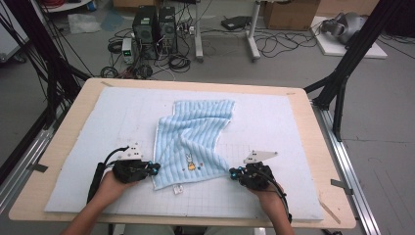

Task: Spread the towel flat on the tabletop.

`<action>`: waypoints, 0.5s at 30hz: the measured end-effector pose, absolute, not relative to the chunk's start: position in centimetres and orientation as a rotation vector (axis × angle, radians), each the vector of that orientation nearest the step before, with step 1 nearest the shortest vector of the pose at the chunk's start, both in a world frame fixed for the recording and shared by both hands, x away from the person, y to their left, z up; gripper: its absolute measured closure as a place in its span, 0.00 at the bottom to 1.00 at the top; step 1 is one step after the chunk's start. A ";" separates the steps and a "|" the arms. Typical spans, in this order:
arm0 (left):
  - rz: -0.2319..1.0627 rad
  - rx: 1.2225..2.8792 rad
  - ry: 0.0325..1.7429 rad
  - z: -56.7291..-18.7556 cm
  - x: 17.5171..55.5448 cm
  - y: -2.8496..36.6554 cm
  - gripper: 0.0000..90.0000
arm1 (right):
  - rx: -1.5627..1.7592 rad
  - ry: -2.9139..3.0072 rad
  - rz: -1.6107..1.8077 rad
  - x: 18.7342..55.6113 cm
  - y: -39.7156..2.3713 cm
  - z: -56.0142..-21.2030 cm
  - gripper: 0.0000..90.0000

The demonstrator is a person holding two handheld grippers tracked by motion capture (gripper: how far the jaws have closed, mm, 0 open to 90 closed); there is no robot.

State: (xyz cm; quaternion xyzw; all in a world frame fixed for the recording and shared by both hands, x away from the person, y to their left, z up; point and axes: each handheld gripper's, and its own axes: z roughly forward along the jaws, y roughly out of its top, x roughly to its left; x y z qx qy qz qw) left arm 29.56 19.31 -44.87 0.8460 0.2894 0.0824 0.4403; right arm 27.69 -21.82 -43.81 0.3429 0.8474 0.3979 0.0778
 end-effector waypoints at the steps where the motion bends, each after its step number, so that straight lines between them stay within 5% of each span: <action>1: 0.203 2.095 0.719 -44.8 29.4 19.4 0.96 | 1.007 2.549 1.182 27.3 -21.8 -43.8 0.98; 5: 0.180 2.070 0.721 -44.4 28.8 20.5 0.96 | 1.008 2.544 1.246 26.4 -22.2 -43.4 0.99; 8: 0.187 2.060 0.732 -44.2 28.6 21.5 0.96 | 1.048 2.445 1.271 26.6 -22.7 -42.8 0.83; 15: 0.189 2.049 0.756 -44.4 28.7 22.6 0.96 | 1.071 2.338 1.242 28.4 -19.6 -42.6 0.64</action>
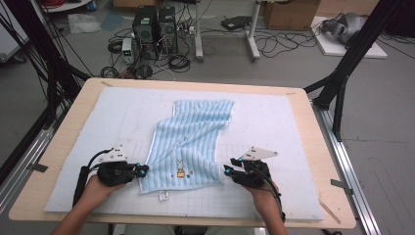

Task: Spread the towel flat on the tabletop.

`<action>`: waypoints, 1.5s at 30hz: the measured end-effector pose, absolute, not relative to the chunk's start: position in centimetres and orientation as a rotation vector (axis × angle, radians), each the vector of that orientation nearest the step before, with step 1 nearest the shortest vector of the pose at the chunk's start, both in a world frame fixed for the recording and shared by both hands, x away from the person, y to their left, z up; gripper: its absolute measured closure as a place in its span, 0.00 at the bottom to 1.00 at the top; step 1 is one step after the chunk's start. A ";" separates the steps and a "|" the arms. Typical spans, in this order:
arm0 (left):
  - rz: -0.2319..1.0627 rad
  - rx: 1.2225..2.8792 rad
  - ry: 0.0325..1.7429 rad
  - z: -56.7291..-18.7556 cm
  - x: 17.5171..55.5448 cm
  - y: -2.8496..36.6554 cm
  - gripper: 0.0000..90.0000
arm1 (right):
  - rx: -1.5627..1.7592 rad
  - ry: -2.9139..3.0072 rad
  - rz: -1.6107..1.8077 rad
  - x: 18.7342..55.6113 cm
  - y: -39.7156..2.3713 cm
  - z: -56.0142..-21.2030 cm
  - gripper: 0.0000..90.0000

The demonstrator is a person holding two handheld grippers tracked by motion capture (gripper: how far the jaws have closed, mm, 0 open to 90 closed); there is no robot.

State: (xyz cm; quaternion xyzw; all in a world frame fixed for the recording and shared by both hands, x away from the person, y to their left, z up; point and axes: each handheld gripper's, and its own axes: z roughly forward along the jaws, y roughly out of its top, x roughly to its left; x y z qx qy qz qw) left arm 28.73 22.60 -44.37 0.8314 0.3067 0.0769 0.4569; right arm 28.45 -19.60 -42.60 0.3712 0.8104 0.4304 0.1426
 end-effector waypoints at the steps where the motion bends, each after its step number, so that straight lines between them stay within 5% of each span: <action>1: 0.188 2.054 0.756 -44.4 28.8 22.6 0.96 | 1.066 2.332 1.231 29.0 -18.9 -42.7 0.62; 7: 0.192 2.047 0.762 -44.6 28.9 22.6 0.95 | 1.121 2.328 1.094 31.9 -15.1 -44.0 0.62; 9: 0.192 2.035 0.772 -44.7 28.9 22.5 0.95 | 1.119 2.348 1.033 32.6 -14.4 -44.5 0.69; 12: 0.193 2.020 0.785 -44.8 29.0 22.4 0.95 | 1.089 2.379 1.057 33.0 -14.4 -44.6 0.95; 14: 0.199 2.018 0.786 -44.7 29.1 22.3 0.95 | 1.049 2.362 0.998 33.1 -14.4 -44.4 0.97; 21: 0.295 2.004 0.823 -44.7 29.7 20.5 0.92 | 1.165 2.205 0.937 34.5 -16.2 -44.6 0.93; 23: 0.324 1.989 0.866 -44.8 29.7 20.3 0.73 | 1.166 2.201 0.937 34.4 -16.2 -44.6 0.84; 27: 0.365 1.946 0.897 -44.6 29.5 21.4 0.60 | 1.126 2.176 1.009 33.0 -16.8 -43.6 0.68; 35: 0.368 1.904 0.841 -44.1 29.0 21.8 0.59 | 1.076 2.181 1.151 29.5 -20.3 -42.9 0.68; 40: 0.317 1.944 0.759 -44.2 29.0 20.2 0.75 | 1.005 2.273 1.238 28.4 -21.0 -43.1 0.68; 45: 0.301 2.037 0.783 -44.9 29.3 18.9 0.71 | 0.949 2.371 1.290 28.0 -20.0 -43.6 0.66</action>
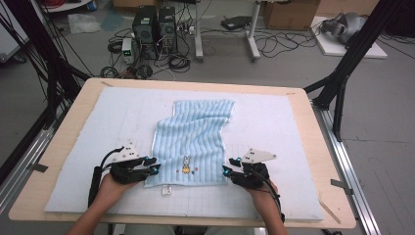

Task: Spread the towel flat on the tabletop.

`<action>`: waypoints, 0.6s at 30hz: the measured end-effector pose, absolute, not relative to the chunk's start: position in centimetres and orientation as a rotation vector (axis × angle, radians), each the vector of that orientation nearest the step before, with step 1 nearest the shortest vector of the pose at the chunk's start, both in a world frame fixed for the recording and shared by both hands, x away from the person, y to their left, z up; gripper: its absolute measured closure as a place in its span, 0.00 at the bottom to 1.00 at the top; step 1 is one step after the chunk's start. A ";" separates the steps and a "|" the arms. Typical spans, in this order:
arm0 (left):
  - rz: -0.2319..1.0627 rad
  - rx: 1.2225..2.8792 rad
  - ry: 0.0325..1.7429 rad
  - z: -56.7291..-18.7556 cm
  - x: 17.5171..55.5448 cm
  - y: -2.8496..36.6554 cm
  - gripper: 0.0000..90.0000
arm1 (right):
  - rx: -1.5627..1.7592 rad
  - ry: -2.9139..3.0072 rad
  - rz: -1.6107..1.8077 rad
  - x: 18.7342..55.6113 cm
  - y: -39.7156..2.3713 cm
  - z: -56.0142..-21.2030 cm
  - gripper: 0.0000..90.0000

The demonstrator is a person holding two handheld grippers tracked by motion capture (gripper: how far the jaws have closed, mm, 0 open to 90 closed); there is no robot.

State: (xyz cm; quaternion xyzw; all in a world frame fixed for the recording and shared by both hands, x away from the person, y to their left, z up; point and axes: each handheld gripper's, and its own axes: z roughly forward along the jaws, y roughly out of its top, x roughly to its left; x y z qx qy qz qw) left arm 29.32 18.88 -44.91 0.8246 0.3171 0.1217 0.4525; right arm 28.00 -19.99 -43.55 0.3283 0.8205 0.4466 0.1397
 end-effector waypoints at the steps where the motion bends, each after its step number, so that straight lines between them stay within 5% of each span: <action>1: 0.301 2.049 0.788 -45.0 29.4 18.8 0.70 | 0.924 2.407 1.304 28.0 -19.5 -43.8 0.65; 4: 0.323 2.083 0.806 -45.0 29.4 18.4 0.72 | 0.905 2.486 1.255 28.2 -18.3 -44.5 0.68; 10: 0.306 2.094 0.780 -45.0 29.1 18.3 0.93 | 0.882 2.569 1.229 28.1 -18.2 -44.9 0.95; 18: 0.145 2.098 0.677 -45.0 28.2 19.0 0.93 | 0.787 2.684 1.247 26.7 -19.1 -44.6 0.97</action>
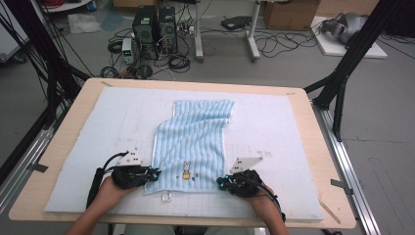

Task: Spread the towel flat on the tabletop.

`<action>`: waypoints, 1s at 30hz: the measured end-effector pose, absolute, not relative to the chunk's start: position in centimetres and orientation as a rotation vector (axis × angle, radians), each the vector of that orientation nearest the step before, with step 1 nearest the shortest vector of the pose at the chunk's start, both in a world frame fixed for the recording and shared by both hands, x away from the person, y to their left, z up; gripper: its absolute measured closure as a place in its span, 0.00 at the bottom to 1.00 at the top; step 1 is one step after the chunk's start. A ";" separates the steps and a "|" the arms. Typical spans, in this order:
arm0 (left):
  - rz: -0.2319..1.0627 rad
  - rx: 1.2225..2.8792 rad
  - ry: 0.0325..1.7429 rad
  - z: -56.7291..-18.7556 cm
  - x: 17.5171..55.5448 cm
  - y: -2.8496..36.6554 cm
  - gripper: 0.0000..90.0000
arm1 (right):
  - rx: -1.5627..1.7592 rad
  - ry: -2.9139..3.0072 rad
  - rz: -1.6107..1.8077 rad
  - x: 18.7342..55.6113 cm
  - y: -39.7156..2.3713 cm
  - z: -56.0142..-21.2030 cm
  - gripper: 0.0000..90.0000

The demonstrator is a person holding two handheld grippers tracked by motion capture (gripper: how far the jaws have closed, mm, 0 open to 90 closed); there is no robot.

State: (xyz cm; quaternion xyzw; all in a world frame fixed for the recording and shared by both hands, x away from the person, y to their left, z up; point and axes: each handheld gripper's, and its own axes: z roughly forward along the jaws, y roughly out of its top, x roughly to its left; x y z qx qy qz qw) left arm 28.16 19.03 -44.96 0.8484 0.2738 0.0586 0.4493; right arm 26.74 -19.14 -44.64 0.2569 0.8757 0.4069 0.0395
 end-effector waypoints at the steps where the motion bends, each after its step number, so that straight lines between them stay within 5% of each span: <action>1: 0.115 2.100 0.661 -45.0 28.1 19.0 0.93 | 0.776 2.696 1.253 26.4 -19.3 -44.7 0.97; 5: 0.029 2.081 0.603 -44.9 27.7 19.0 0.92 | 0.744 2.756 1.267 25.1 -20.2 -44.6 0.97; 10: 0.092 1.960 0.673 -44.0 28.3 19.6 0.63 | 0.669 2.845 1.290 23.3 -21.2 -44.4 0.96; 14: 0.231 1.881 0.752 -43.3 29.1 20.1 0.56 | 0.729 2.731 1.387 23.5 -21.9 -43.6 0.79; 25: 0.361 1.979 0.930 -44.6 33.1 18.0 0.58 | 1.005 2.468 1.220 29.2 -18.5 -43.6 0.57; 30: 0.374 2.021 0.934 -45.0 33.3 17.3 0.67 | 1.042 2.434 1.160 30.8 -17.0 -44.1 0.60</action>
